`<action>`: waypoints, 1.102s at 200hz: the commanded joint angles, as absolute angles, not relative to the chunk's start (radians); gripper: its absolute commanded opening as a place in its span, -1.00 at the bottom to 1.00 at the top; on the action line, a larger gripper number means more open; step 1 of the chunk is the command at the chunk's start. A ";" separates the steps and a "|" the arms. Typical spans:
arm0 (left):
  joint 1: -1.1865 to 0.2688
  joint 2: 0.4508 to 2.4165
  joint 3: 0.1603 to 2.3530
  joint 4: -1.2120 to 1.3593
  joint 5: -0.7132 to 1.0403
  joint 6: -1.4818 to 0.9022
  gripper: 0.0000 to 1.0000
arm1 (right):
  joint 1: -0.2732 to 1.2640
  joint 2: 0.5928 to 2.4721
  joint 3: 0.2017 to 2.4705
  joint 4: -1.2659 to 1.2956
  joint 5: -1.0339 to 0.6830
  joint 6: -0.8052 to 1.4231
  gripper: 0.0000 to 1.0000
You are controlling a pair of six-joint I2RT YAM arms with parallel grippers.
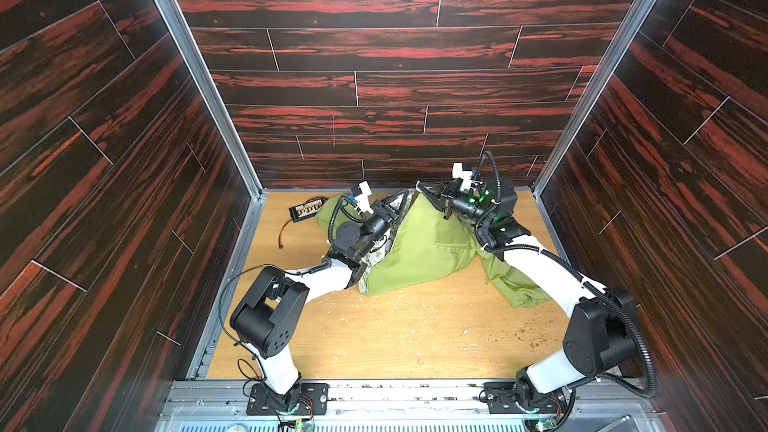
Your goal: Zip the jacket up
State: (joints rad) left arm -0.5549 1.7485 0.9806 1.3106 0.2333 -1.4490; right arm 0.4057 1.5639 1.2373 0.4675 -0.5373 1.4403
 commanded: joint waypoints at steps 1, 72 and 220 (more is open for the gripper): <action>-0.558 1.746 0.975 1.384 0.227 -1.464 -1.00 | 0.417 1.581 1.254 0.482 -0.526 1.454 -1.00; -0.559 1.746 0.980 1.396 0.233 -1.477 -1.00 | 0.423 1.586 1.244 0.479 -0.524 1.459 -1.00; -0.567 1.780 0.995 1.394 0.230 -1.480 -1.00 | 0.446 1.609 1.272 0.446 -0.555 1.435 -1.00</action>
